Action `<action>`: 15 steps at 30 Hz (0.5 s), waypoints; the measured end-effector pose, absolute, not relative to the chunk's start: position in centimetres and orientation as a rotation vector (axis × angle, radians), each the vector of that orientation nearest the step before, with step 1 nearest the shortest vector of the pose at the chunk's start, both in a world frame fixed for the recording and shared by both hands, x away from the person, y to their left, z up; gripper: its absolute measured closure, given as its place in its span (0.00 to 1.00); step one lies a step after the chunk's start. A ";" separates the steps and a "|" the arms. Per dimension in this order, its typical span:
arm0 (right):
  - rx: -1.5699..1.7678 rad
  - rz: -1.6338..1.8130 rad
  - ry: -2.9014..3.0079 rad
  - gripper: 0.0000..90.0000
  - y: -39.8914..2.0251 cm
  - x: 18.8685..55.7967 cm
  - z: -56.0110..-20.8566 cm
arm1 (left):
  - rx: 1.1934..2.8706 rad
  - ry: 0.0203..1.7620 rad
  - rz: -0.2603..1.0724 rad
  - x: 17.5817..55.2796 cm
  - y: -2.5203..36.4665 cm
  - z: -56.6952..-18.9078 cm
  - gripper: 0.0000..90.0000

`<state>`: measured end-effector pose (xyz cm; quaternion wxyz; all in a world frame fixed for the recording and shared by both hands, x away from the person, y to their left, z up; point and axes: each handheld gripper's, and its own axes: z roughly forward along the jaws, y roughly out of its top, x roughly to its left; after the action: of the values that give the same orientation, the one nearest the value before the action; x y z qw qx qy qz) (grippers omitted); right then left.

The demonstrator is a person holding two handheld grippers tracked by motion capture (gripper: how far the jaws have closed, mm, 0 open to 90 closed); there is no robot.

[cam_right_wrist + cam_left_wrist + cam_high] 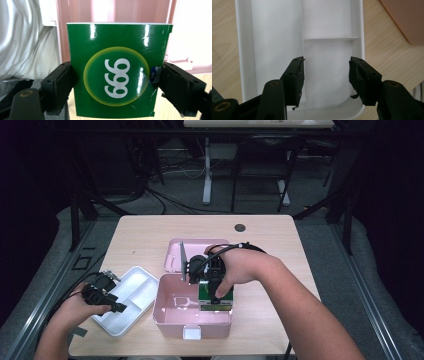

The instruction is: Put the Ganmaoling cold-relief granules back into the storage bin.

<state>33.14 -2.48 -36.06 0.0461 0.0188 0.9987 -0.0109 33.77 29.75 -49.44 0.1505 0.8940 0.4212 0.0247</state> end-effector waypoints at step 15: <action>0.064 -0.029 3.078 0.18 -2.6 33.7 -39.4 | 2.574 1.207 0.071 33.8 29.6 -49.6 0.51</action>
<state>33.75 -2.58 -39.44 0.0313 0.0207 0.9993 -0.0094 33.81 29.64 -49.57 0.1483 0.8952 0.4196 0.0245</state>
